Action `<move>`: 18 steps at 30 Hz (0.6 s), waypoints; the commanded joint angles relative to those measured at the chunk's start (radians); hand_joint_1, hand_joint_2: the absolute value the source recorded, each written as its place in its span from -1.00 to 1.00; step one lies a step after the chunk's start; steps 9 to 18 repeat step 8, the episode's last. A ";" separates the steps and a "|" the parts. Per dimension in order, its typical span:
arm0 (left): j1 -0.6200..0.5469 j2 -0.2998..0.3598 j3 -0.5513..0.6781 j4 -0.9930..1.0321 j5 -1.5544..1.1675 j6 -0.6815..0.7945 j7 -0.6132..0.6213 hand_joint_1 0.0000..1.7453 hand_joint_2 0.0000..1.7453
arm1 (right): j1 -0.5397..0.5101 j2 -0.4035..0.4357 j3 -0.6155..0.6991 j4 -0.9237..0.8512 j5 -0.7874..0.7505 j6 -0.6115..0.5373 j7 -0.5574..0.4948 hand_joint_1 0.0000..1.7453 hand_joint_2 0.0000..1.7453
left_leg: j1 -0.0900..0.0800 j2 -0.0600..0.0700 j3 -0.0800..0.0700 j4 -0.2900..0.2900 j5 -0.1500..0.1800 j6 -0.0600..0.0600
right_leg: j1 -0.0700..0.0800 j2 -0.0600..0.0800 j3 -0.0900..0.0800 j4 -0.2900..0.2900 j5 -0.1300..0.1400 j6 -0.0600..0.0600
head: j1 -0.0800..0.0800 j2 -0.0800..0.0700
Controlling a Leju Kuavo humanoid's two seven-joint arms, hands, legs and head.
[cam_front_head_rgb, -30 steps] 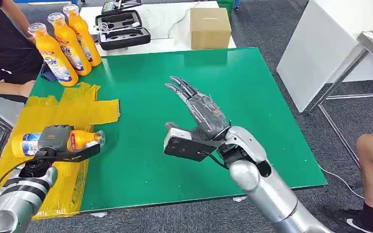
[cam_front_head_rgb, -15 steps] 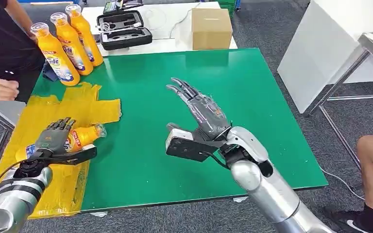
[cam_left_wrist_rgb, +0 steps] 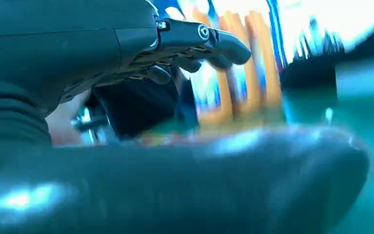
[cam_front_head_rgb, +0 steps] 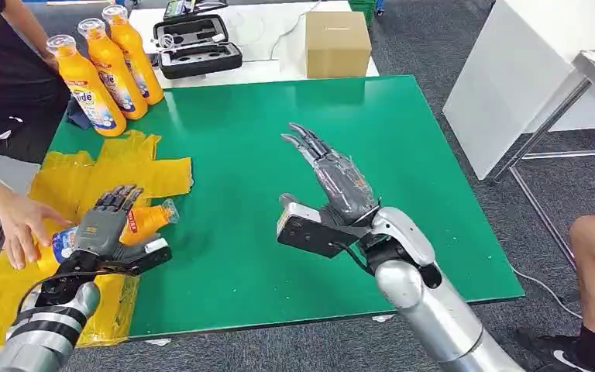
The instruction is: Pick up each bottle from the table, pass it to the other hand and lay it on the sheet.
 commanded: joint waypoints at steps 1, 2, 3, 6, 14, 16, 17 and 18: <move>0.064 -0.137 0.117 -0.305 0.009 0.086 0.053 -1.00 -1.00 | 0.050 0.023 -0.033 0.028 0.008 -0.015 -0.008 -1.00 -1.00 | 0.001 -0.002 0.001 0.001 -0.001 -0.001 | 0.001 -0.003 0.002 0.000 -0.001 -0.001 | -0.001 0.000; 0.073 -0.172 0.169 -0.357 0.009 0.086 0.023 -1.00 -1.00 | 0.059 0.026 -0.031 0.025 0.011 -0.019 -0.011 -1.00 -1.00 | 0.001 -0.002 0.001 0.001 -0.002 -0.001 | 0.002 -0.004 0.003 0.000 -0.002 -0.002 | 0.000 0.000; 0.076 -0.200 0.204 -0.385 0.058 0.086 -0.015 -1.00 -1.00 | 0.064 0.030 -0.032 0.022 0.012 -0.024 -0.013 -1.00 -1.00 | 0.002 -0.002 0.000 0.001 -0.002 -0.001 | 0.002 -0.003 0.001 0.000 -0.002 -0.002 | 0.000 0.000; 0.076 -0.200 0.204 -0.385 0.058 0.086 -0.015 -1.00 -1.00 | 0.064 0.030 -0.032 0.022 0.012 -0.024 -0.013 -1.00 -1.00 | 0.001 -0.001 0.000 0.001 -0.002 -0.001 | 0.002 -0.002 0.001 0.000 -0.002 -0.001 | -0.001 0.000; 0.076 -0.200 0.204 -0.385 0.058 0.086 -0.015 -1.00 -1.00 | 0.064 0.030 -0.032 0.022 0.012 -0.024 -0.013 -1.00 -1.00 | 0.002 0.000 0.002 0.001 -0.003 -0.001 | 0.002 -0.002 0.003 0.000 -0.002 -0.002 | 0.000 0.000; 0.076 -0.200 0.204 -0.385 0.058 0.086 -0.015 -1.00 -1.00 | 0.064 0.030 -0.032 0.022 0.012 -0.024 -0.013 -1.00 -1.00 | 0.002 0.000 0.002 0.001 -0.003 -0.001 | 0.002 -0.002 0.003 0.000 -0.002 -0.002 | 0.000 0.000; 0.076 -0.200 0.204 -0.385 0.058 0.086 -0.015 -1.00 -1.00 | 0.064 0.030 -0.032 0.022 0.012 -0.024 -0.013 -1.00 -1.00 | 0.002 0.000 0.002 0.001 -0.003 -0.001 | 0.002 -0.002 0.003 0.000 -0.002 -0.002 | 0.000 0.000; 0.076 -0.200 0.204 -0.385 0.058 0.086 -0.015 -1.00 -1.00 | 0.064 0.030 -0.032 0.022 0.012 -0.024 -0.013 -1.00 -1.00 | 0.002 0.000 0.002 0.001 -0.003 -0.001 | 0.002 -0.002 0.003 0.000 -0.002 -0.002 | 0.000 0.000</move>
